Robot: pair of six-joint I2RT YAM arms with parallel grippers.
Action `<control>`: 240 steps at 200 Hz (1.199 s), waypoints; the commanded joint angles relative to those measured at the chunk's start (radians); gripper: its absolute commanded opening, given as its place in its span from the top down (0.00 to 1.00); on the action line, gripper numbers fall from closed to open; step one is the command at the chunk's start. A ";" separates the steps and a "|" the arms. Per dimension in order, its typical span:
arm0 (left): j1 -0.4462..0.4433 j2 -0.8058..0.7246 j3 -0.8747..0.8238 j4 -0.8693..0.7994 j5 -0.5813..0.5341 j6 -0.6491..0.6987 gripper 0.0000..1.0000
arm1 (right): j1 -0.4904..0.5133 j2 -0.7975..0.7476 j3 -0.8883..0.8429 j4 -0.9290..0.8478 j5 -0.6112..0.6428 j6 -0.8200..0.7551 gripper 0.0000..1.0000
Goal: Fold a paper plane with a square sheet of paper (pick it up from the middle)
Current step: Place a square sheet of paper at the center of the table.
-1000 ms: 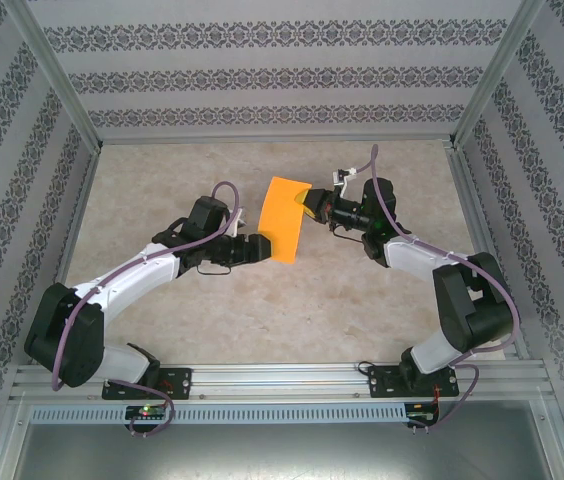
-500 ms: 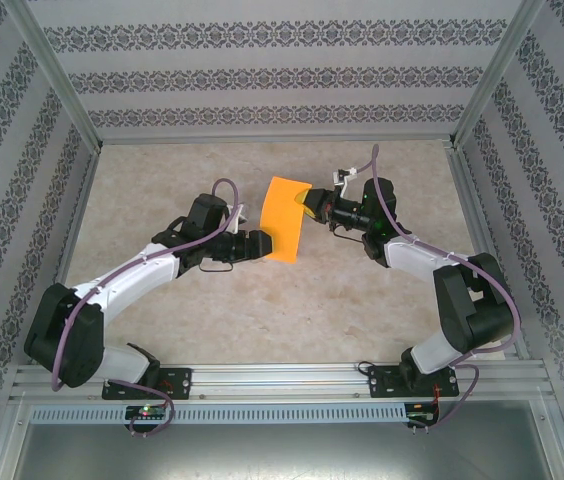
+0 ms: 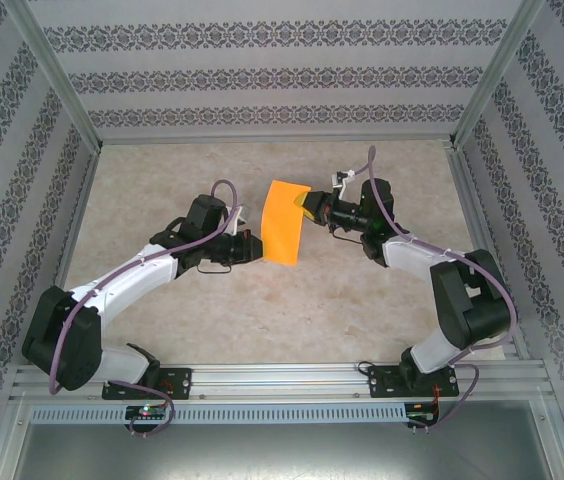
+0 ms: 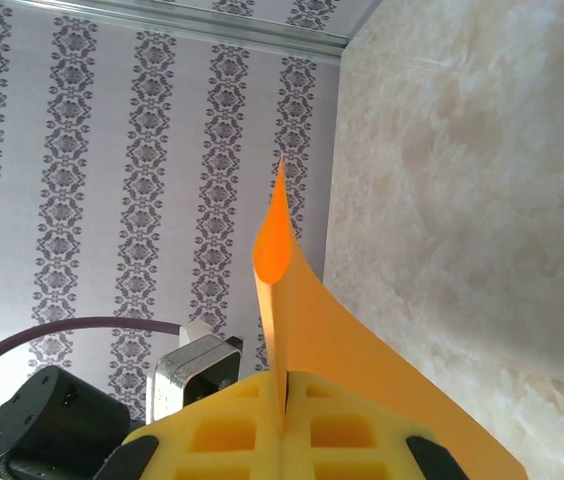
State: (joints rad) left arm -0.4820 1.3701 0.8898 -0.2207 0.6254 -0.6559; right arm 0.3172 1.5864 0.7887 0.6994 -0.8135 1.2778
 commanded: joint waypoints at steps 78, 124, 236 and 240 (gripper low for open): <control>0.000 0.071 -0.002 -0.043 0.008 -0.016 0.94 | 0.055 0.216 0.044 0.012 -0.010 -0.086 0.97; -0.009 0.182 0.039 -0.017 0.026 -0.016 0.94 | 0.036 0.280 0.060 -0.037 -0.016 -0.151 0.89; -0.026 0.351 0.039 0.084 0.033 -0.066 0.94 | 0.016 0.239 0.224 -0.690 0.221 -0.607 0.61; -0.026 0.354 0.038 0.086 0.033 -0.069 0.94 | 0.017 0.236 0.230 -0.710 0.234 -0.622 0.60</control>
State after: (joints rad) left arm -0.4980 1.7054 0.9245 -0.1886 0.6445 -0.6979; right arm 0.3420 1.8679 0.9676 0.2008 -0.6926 0.8238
